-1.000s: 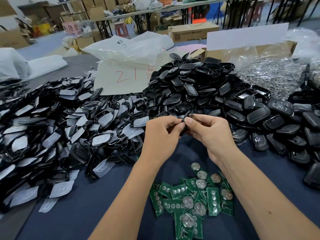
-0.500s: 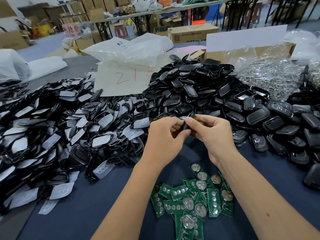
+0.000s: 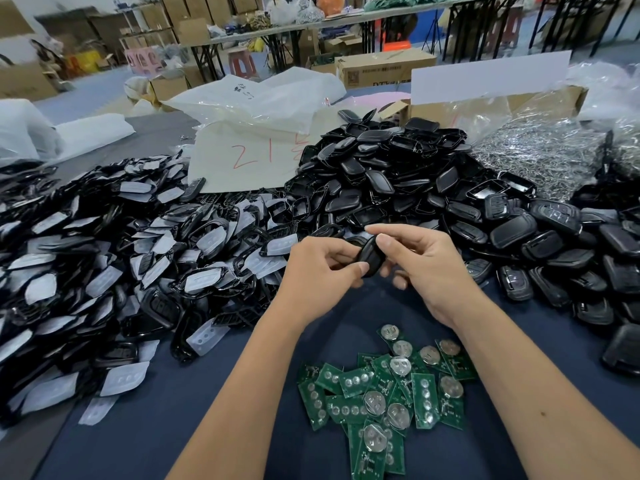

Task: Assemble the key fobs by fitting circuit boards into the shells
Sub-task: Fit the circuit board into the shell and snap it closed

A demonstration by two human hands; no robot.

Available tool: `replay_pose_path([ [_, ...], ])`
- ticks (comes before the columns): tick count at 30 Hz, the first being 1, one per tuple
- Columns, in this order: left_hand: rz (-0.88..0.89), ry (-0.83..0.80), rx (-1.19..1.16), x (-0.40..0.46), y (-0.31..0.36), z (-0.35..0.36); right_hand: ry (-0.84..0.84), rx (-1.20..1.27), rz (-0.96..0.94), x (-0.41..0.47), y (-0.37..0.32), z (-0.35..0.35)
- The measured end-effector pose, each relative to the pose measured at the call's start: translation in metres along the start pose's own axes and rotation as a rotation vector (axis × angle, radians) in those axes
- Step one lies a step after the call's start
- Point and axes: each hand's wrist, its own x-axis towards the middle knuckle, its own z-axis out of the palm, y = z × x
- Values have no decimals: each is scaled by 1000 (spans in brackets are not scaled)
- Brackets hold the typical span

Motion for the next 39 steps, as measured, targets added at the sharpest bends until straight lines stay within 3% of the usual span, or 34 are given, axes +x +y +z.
replay_pose_path([
  [7,11,-16,45,-1,3,2,54,16,-10,1,2,0],
  [13,19,179,13,0,1,5,106,61,4,2,2,0],
  [24,90,221,34,2,-3,11,138,79,20,3,2,0],
  [39,-2,176,-59,5,-4,3,0,208,47,2,2,-5],
])
